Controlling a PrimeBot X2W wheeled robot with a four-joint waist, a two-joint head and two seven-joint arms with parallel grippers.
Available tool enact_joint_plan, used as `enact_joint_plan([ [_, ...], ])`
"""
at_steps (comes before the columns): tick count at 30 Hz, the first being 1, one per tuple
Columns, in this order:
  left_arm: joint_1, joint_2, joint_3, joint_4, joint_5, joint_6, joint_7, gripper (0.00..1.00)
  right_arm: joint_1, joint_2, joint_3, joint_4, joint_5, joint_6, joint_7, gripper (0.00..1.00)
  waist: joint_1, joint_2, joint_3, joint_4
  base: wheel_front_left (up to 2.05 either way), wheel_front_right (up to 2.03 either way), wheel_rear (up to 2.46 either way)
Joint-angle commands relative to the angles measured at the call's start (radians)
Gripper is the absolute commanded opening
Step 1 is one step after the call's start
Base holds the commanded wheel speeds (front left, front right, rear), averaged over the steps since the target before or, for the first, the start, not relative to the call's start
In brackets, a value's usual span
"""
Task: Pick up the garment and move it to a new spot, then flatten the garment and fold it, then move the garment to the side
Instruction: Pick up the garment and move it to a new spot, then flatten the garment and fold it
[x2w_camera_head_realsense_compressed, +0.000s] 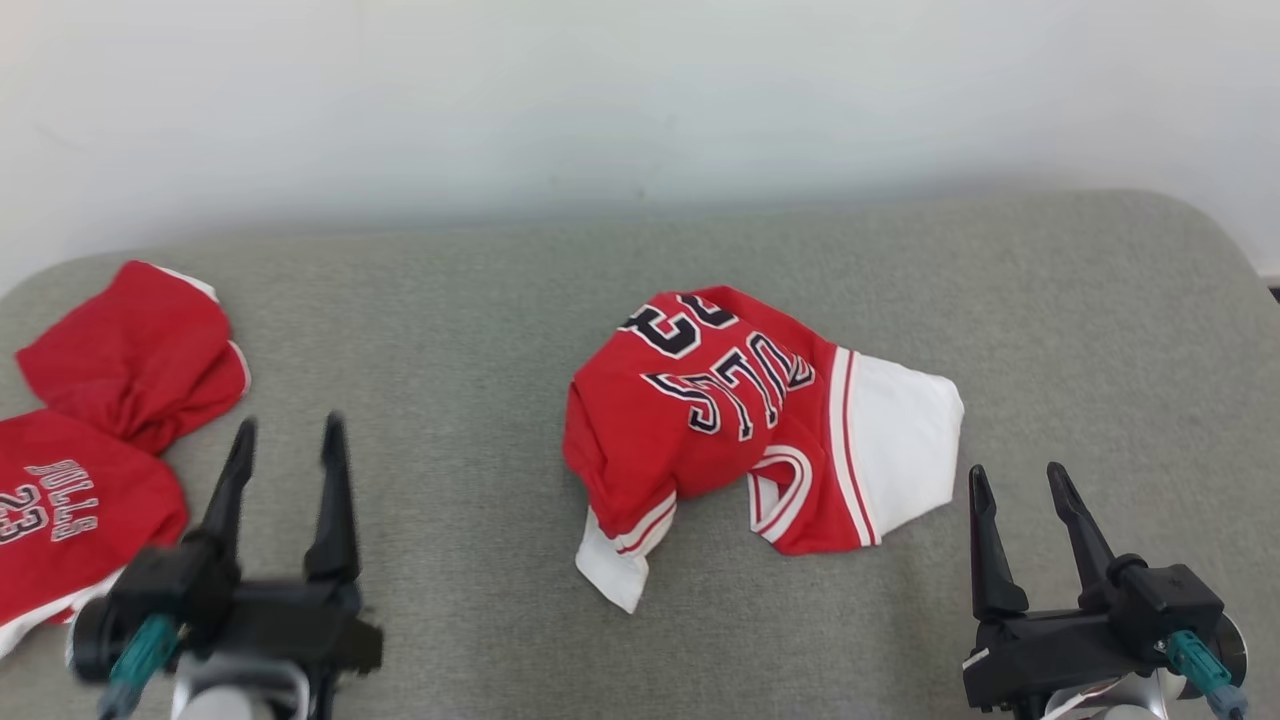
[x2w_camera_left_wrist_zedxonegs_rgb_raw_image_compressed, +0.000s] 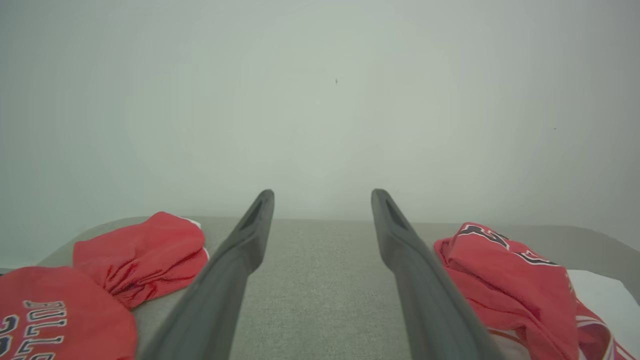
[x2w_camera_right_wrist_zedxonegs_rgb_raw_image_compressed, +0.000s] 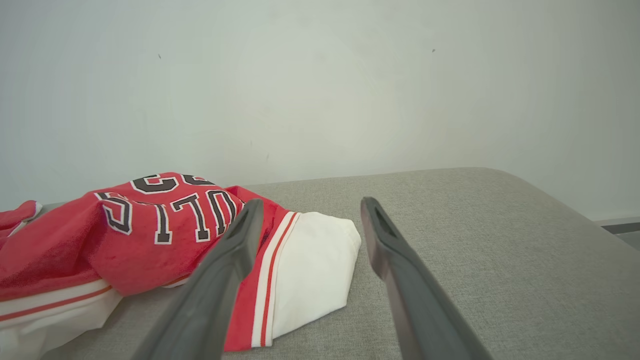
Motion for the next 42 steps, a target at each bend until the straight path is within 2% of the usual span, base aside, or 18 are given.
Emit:
enact_joint_plan([
  [1, 0.052, -0.002, 0.028, -0.022, 0.011, 0.006, -0.003, 1.00, 0.014, 0.000, -0.003, 0.001, -0.007, -0.002, -0.005, 1.00, 0.0001, 0.0000, -0.034, 0.033, 0.00, 0.00, 0.00],
  [6, 0.154, -0.020, 0.061, -0.058, 0.043, -0.008, -0.003, 1.00, 0.035, 0.000, 0.000, 0.003, -0.012, -0.002, -0.003, 1.00, 0.0001, 0.0000, -0.048, 0.054, 0.00, 0.00, 0.00],
  [16, 0.238, -0.051, 0.070, -0.077, 0.086, -0.045, -0.003, 1.00, 0.050, 0.000, 0.014, 0.003, -0.010, -0.002, 0.000, 1.00, 0.0001, 0.0000, -0.051, 0.059, 0.00, 0.00, 0.00],
  [25, 0.258, -0.074, 0.109, -0.075, 0.113, -0.081, -0.003, 1.00, 0.061, -0.015, 0.002, 0.009, -0.004, -0.002, 0.005, 1.00, 0.0001, 0.0000, -0.043, 0.059, 0.00, 0.00, 0.00],
  [42, 0.257, -0.109, 0.155, -0.047, 0.156, -0.116, -0.003, 1.00, 0.057, -0.011, 0.007, 0.032, -0.004, -0.002, 0.006, 1.00, 0.0001, 0.0000, -0.028, 0.063, 0.00, 0.00, 0.00],
])
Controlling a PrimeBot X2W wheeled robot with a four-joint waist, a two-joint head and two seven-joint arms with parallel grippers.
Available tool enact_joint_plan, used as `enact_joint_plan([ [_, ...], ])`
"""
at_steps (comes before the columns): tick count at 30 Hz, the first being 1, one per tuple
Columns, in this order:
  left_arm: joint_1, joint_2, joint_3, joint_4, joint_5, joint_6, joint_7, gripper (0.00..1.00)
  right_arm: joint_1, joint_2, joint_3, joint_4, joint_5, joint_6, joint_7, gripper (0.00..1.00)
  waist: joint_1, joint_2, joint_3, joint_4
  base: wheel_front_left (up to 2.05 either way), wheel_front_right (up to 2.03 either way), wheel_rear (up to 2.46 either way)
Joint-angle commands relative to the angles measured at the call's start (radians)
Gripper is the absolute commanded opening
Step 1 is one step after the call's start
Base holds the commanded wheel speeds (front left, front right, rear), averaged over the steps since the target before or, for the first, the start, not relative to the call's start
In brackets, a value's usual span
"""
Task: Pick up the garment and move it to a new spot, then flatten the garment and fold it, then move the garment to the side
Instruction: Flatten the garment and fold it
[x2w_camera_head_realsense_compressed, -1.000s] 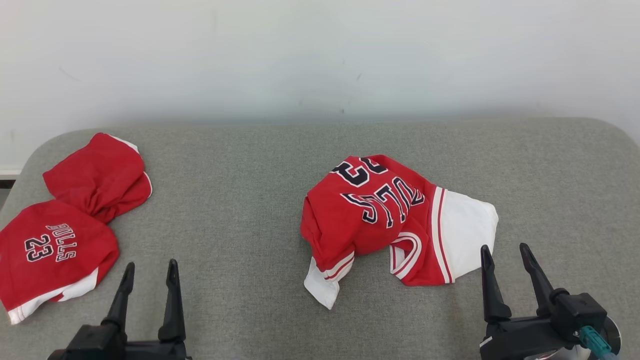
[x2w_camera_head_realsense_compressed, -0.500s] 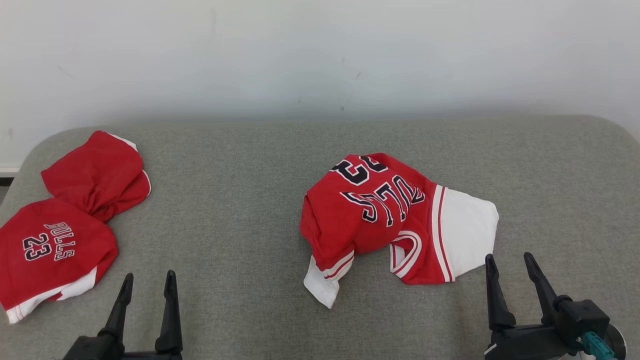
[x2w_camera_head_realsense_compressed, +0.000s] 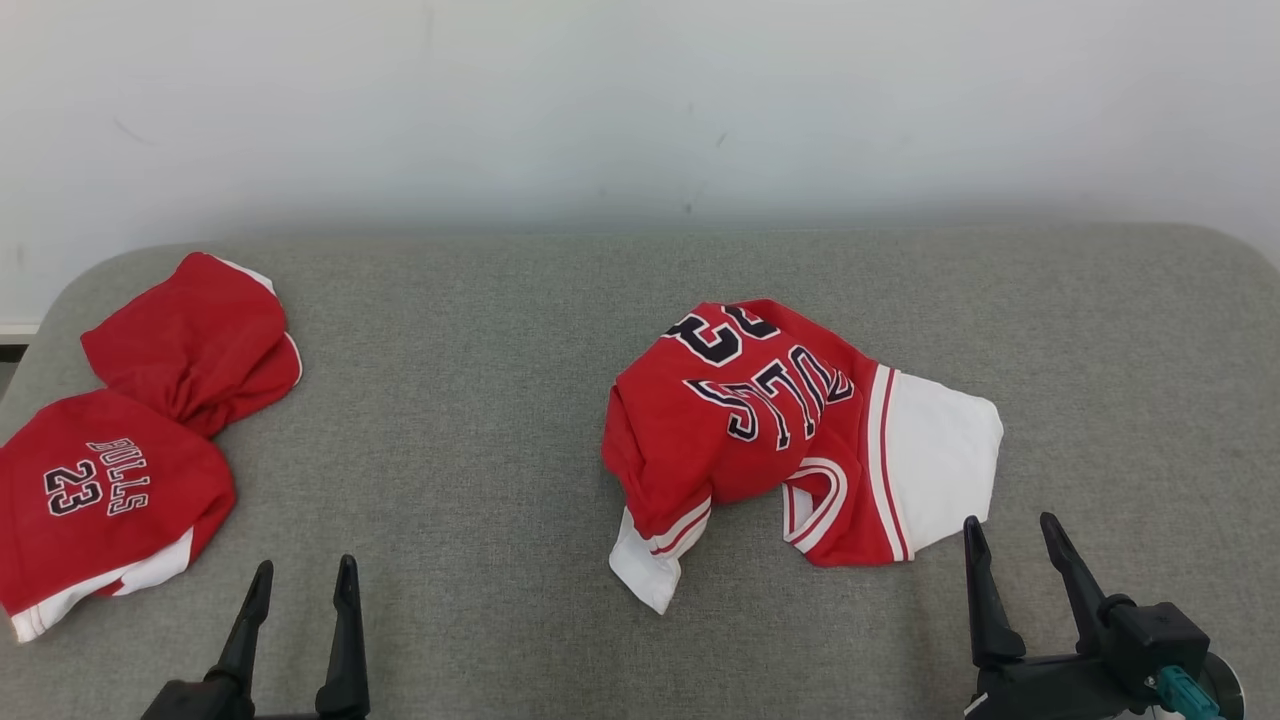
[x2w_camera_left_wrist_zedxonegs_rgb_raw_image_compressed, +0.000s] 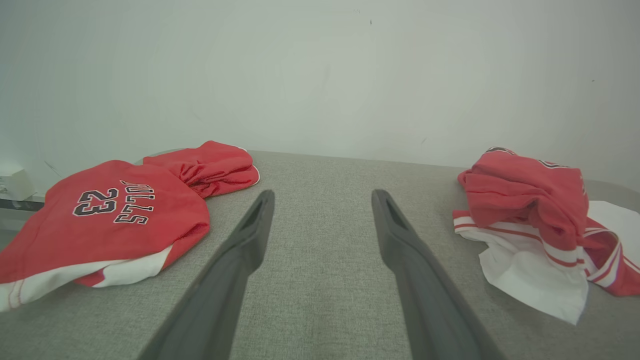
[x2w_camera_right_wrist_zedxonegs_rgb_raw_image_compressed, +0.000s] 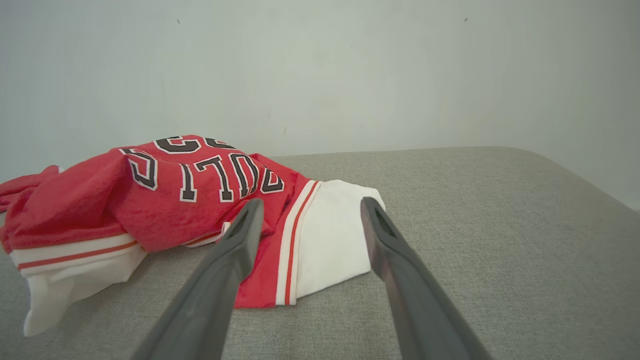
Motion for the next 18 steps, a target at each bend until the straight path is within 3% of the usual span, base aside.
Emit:
enact_joint_plan([
  [1, 0.000, -0.004, 0.005, 0.004, 0.008, -0.002, -0.003, 1.00, -0.004, -0.003, 0.001, 0.003, 0.003, -0.002, -0.001, 1.00, -0.0001, 0.0000, 0.001, -0.001, 0.00, 0.00, 0.00],
  [18, 0.002, -0.031, 0.031, 0.013, 0.033, -0.019, -0.003, 1.00, -0.006, -0.007, -0.003, 0.002, -0.006, -0.002, 0.006, 1.00, -0.0001, 0.0000, -0.002, -0.005, 0.00, 0.00, 0.00],
])
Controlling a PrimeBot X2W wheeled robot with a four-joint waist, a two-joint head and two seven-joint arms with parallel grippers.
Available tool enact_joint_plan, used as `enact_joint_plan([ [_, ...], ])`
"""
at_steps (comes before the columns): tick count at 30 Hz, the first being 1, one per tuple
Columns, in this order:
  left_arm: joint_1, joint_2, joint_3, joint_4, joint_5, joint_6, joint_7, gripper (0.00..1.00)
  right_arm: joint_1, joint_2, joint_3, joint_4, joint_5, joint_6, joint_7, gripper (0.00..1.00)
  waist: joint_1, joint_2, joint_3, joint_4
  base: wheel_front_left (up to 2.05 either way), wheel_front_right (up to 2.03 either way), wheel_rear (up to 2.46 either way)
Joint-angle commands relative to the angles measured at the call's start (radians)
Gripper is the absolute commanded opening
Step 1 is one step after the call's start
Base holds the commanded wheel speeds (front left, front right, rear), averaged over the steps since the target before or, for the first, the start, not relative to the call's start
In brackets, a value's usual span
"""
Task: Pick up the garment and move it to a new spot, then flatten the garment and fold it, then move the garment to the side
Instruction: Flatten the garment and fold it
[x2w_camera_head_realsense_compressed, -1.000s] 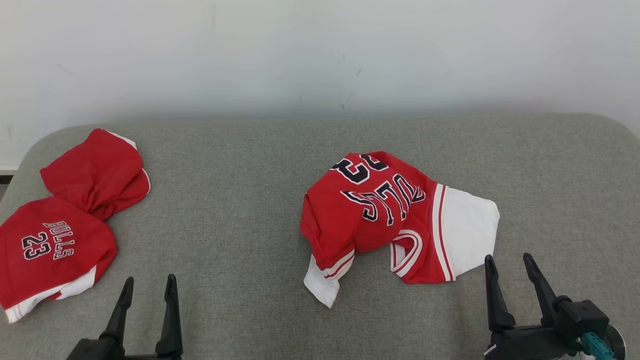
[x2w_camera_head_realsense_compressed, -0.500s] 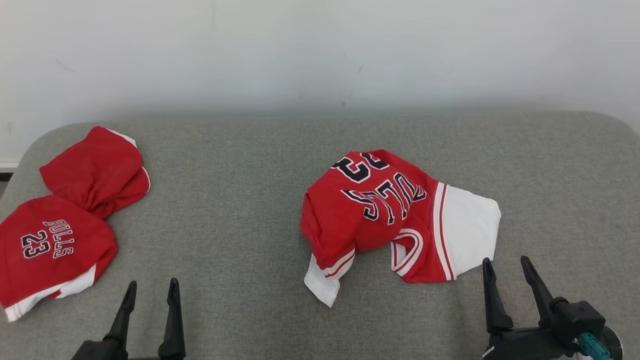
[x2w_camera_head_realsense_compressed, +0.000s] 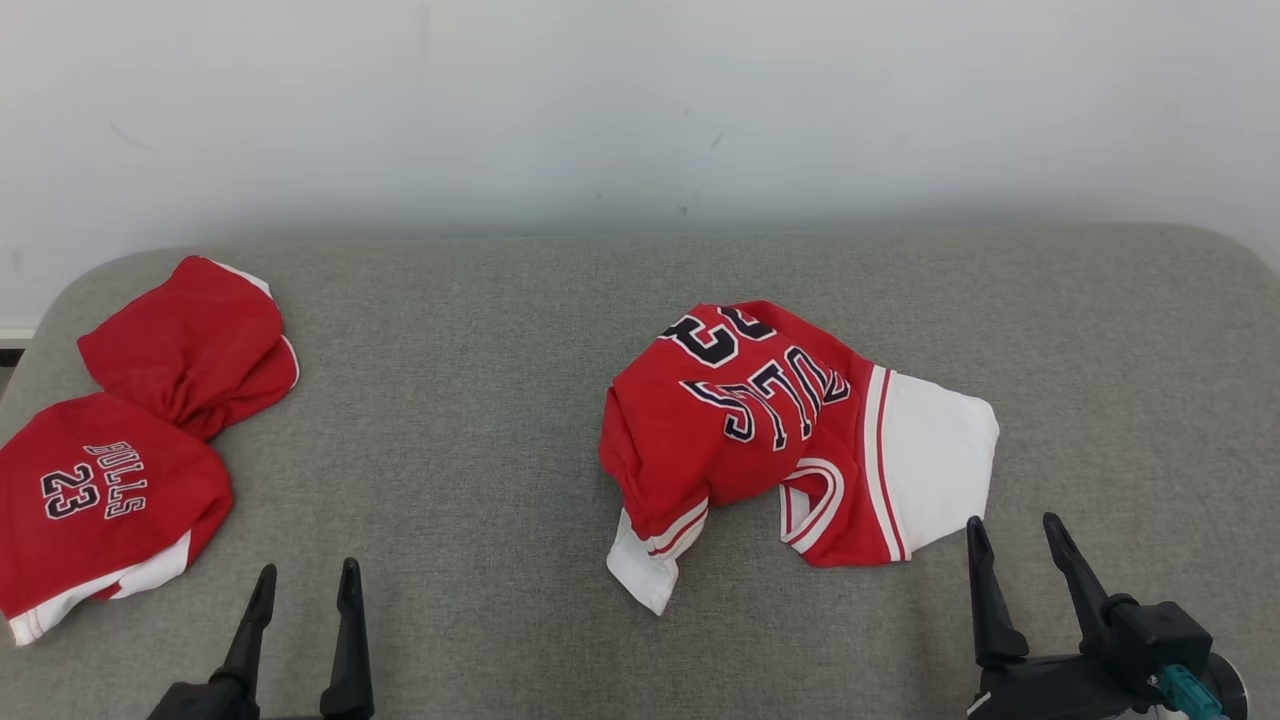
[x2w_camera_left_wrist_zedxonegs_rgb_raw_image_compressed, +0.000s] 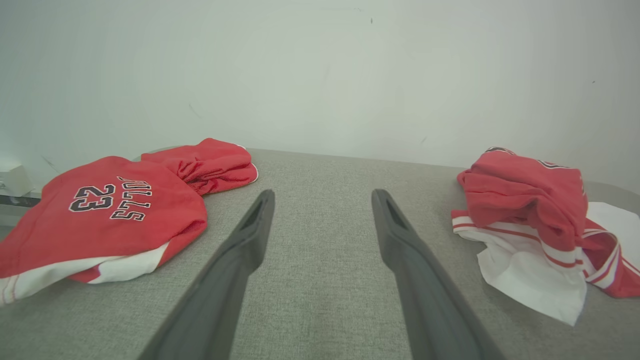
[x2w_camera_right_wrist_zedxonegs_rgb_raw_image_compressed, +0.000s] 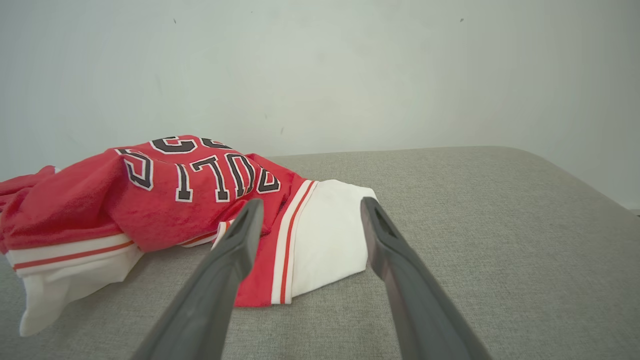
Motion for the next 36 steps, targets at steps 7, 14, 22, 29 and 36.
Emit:
enact_joint_plan([
  [7, -0.019, -0.010, -0.009, 0.014, 0.018, -0.009, -0.003, 1.00, -0.055, -0.037, 0.022, 0.018, 0.010, -0.002, 0.003, 1.00, -0.0001, -0.0001, -0.002, 0.026, 0.00, 0.00, 0.00],
  [14, -0.036, -0.015, -0.004, 0.013, 0.015, -0.009, -0.003, 1.00, -0.192, -0.139, 0.057, 0.089, 0.044, -0.002, 0.017, 1.00, -0.0001, -0.0001, 0.028, 0.061, 0.00, 0.00, 0.00],
  [22, -0.068, -0.023, -0.024, 0.009, 0.016, -0.013, -0.003, 1.00, -0.323, -0.246, 0.067, 0.274, 0.095, -0.002, 0.051, 1.00, -0.0001, -0.0001, 0.089, 0.111, 0.00, 0.00, 0.00],
  [29, -0.106, -0.027, -0.033, 0.013, 0.012, -0.015, -0.003, 1.00, -0.406, -0.288, 0.059, 0.478, 0.142, -0.002, 0.056, 1.00, -0.0001, -0.0001, 0.134, 0.153, 0.00, 0.00, 0.00],
  [36, -0.126, -0.029, -0.033, 0.019, 0.005, -0.017, -0.003, 1.00, -0.430, -0.287, 0.062, 0.616, 0.166, -0.002, 0.039, 1.00, -0.0001, -0.0001, 0.147, 0.172, 0.00, 0.00, 0.00],
])
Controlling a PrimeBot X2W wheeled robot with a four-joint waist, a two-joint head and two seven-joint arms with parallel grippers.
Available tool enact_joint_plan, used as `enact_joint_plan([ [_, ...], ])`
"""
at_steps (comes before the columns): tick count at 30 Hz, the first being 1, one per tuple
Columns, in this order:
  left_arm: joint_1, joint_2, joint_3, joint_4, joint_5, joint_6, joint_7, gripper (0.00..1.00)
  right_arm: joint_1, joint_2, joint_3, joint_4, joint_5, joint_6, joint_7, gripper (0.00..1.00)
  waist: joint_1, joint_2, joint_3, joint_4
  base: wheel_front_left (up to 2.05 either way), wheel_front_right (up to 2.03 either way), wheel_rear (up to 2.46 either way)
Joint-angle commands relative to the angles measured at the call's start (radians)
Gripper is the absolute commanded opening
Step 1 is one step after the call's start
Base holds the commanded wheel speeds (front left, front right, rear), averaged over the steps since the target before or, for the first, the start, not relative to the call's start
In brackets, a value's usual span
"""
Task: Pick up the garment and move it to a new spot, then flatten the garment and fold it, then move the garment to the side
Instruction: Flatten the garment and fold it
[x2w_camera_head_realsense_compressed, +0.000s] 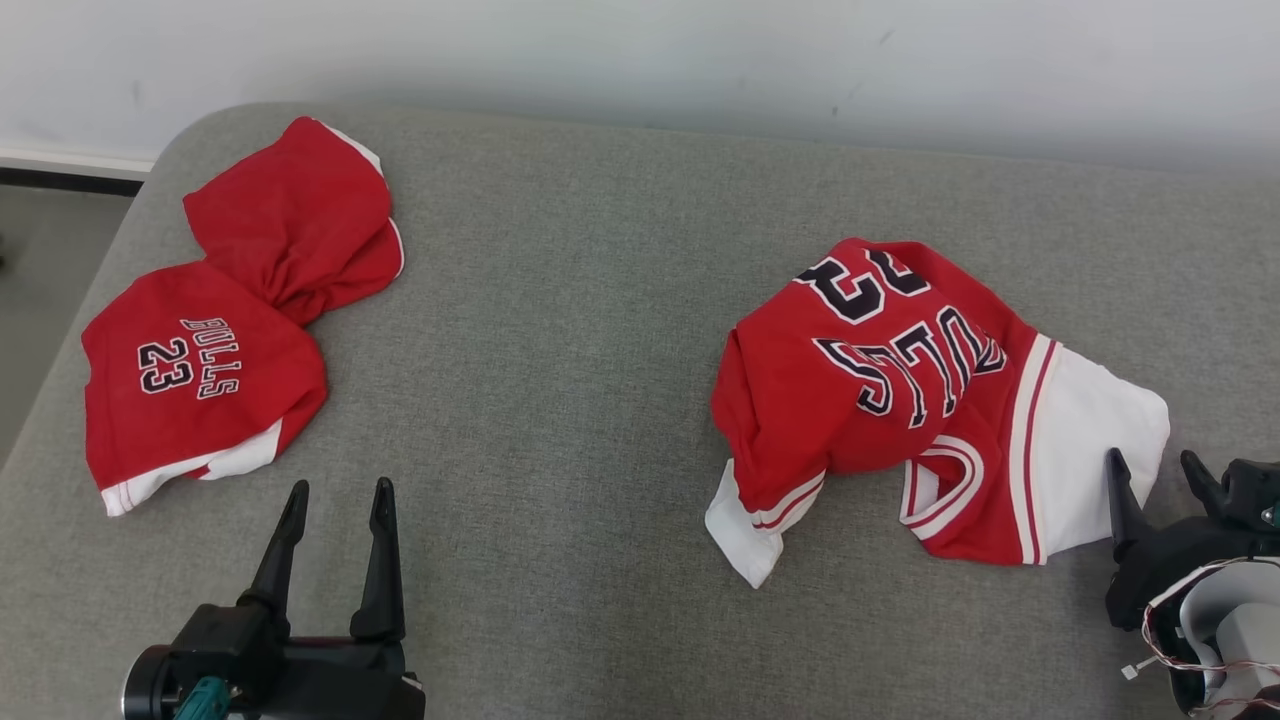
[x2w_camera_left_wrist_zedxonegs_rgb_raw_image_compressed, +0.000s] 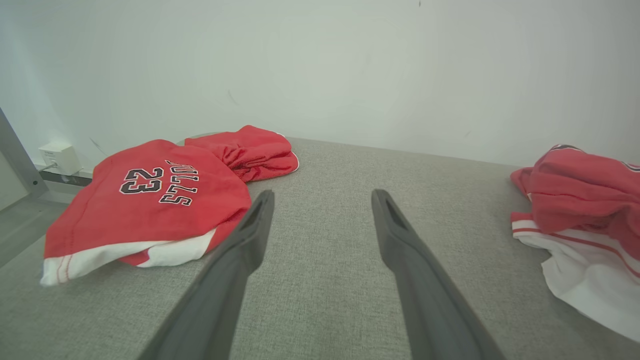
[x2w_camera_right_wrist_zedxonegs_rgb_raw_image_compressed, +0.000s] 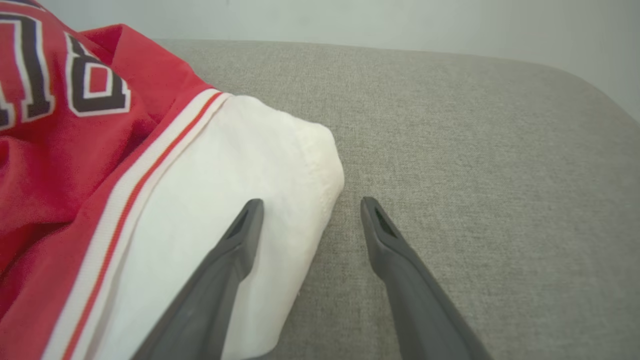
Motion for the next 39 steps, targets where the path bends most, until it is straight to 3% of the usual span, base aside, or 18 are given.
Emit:
enact_joint_plan([
  [1, -0.005, -0.003, 0.003, 0.003, -0.010, -0.006, -0.003, 1.00, -0.018, 0.000, -0.002, 0.015, 0.007, -0.002, -0.005, 1.00, -0.0002, -0.0001, 0.008, 0.008, 0.00, 0.00, 0.00],
  [4, -0.008, -0.004, 0.005, 0.005, -0.010, -0.004, -0.003, 1.00, -0.029, 0.020, 0.011, 0.072, 0.022, -0.002, -0.008, 1.00, -0.0002, -0.0001, 0.009, 0.011, 0.00, 0.00, 0.00],
  [5, -0.008, -0.004, 0.006, 0.006, -0.009, -0.005, -0.003, 1.00, -0.032, 0.029, 0.018, 0.088, 0.034, -0.002, -0.001, 0.56, -0.0002, -0.0001, 0.010, 0.012, 0.00, 0.00, 0.00],
  [6, -0.009, -0.004, 0.007, 0.006, -0.009, -0.005, -0.003, 1.00, -0.039, 0.035, 0.024, 0.103, 0.043, -0.002, 0.000, 0.21, -0.0002, -0.0001, 0.011, 0.012, 0.00, 0.00, 0.00],
  [7, -0.010, -0.004, 0.008, 0.007, -0.009, -0.005, -0.003, 1.00, -0.044, 0.037, 0.031, 0.113, 0.050, -0.002, -0.002, 0.00, -0.0002, -0.0001, 0.011, 0.012, 0.00, 0.00, 0.00],
  [10, -0.008, -0.005, 0.010, 0.011, 0.006, -0.004, -0.003, 1.00, -0.057, 0.046, 0.053, 0.133, 0.068, -0.002, -0.016, 0.00, -0.0002, -0.0001, 0.005, 0.007, 0.00, 0.00, 0.00],
  [14, 0.012, -0.005, 0.023, 0.012, 0.008, -0.004, -0.003, 1.00, -0.079, 0.011, 0.067, 0.129, 0.079, -0.002, -0.042, 0.00, -0.0002, -0.0001, -0.015, -0.012, 0.00, 0.00, 0.00],
  [28, 0.051, -0.006, 0.027, 0.010, 0.001, -0.004, -0.003, 1.00, -0.210, -0.284, 0.034, 0.047, 0.063, -0.002, -0.055, 0.00, -0.0002, -0.0001, -0.087, -0.060, 0.00, 0.00, 0.00],
  [31, 0.053, -0.006, 0.025, 0.012, -0.005, -0.004, -0.003, 1.00, -0.267, -0.323, 0.057, 0.011, 0.049, -0.002, -0.044, 0.00, -0.0002, -0.0001, -0.096, -0.058, 0.00, 0.00, 0.00],
  [35, 0.063, -0.006, 0.020, 0.015, -0.016, -0.001, -0.003, 1.00, -0.341, -0.317, 0.120, -0.063, 0.037, -0.002, -0.009, 0.00, -0.0002, -0.0001, -0.111, -0.053, 0.00, 0.00, 0.00],
  [39, 0.066, -0.006, 0.016, 0.015, -0.020, 0.006, -0.003, 1.00, -0.387, -0.242, 0.190, -0.144, 0.041, -0.002, 0.004, 0.00, -0.0002, -0.0001, -0.132, -0.040, 0.00, 0.00, 0.00],
])
